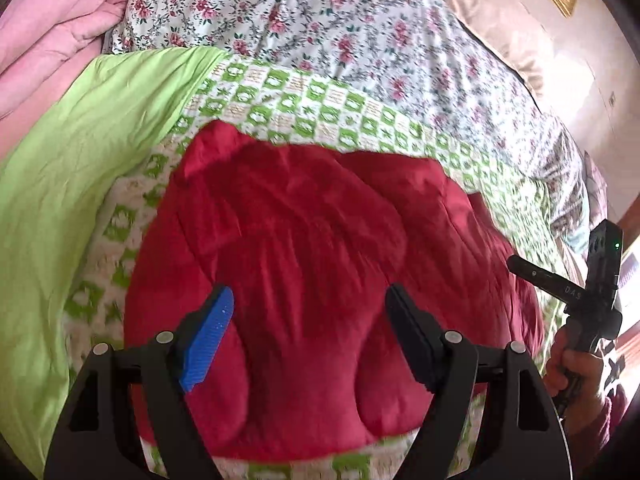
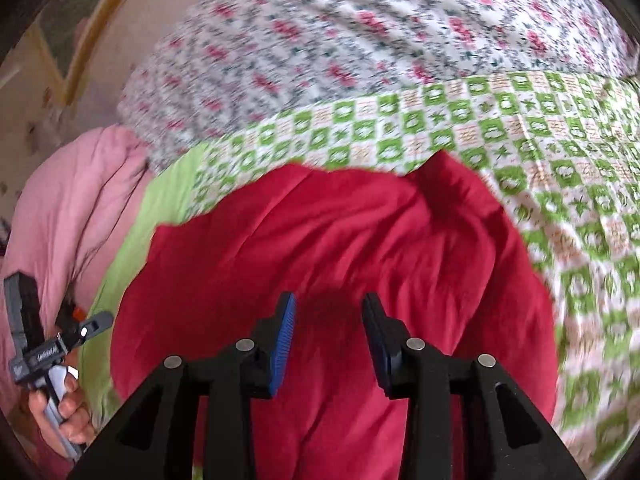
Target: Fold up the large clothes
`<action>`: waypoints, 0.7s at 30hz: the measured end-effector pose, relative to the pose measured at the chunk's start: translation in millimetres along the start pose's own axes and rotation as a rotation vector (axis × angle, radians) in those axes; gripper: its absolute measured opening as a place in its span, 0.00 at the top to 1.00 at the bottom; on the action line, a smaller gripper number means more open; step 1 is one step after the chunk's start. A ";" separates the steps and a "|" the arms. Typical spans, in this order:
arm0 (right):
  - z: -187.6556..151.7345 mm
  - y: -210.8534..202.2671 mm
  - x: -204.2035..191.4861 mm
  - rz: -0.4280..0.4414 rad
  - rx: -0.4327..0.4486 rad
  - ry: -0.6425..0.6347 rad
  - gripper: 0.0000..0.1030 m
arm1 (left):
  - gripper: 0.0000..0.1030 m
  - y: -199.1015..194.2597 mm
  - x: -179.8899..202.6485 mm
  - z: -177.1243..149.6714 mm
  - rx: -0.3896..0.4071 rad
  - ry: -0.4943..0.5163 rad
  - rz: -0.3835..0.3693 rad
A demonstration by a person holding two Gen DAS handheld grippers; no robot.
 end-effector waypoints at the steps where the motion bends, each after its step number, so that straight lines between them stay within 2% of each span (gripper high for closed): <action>1: -7.7 -3.7 -3.5 -0.005 -0.004 -0.016 0.64 | 0.23 -0.3 5.4 -8.9 -0.006 0.013 -0.010; 4: -29.9 -9.0 -11.9 -0.021 -0.024 -0.063 0.62 | 0.23 6.2 16.0 -29.4 -0.034 0.043 -0.010; 5: -38.5 -8.5 -9.4 -0.051 -0.035 -0.072 0.62 | 0.23 10.9 16.3 -36.1 -0.049 0.051 0.008; 7: -47.5 -7.7 5.7 -0.167 -0.033 -0.093 0.60 | 0.23 19.6 14.2 -47.3 -0.073 0.071 0.056; 8: -50.9 -8.1 12.8 -0.201 -0.027 -0.095 0.53 | 0.23 20.3 14.3 -50.3 -0.069 0.085 0.066; 9: -54.3 -8.3 23.6 -0.234 -0.022 -0.082 0.52 | 0.23 20.0 14.8 -51.3 -0.065 0.095 0.071; 13: -64.4 -11.9 53.7 -0.233 -0.023 -0.005 0.53 | 0.23 17.1 14.3 -50.4 -0.062 0.090 0.061; 21: -72.6 -14.3 60.4 -0.223 -0.036 0.025 0.53 | 0.19 38.2 6.4 -63.3 -0.088 0.121 0.098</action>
Point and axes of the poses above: each gripper's, at about its wrist camera, not at the fingertips, and y roughly the way its jaws point, x to its right, z to its top, the point moved 9 cm from there along y, roughly the way its jaws point, and after that the axes turned 5 degrees about -z, right-handed, at the moved point
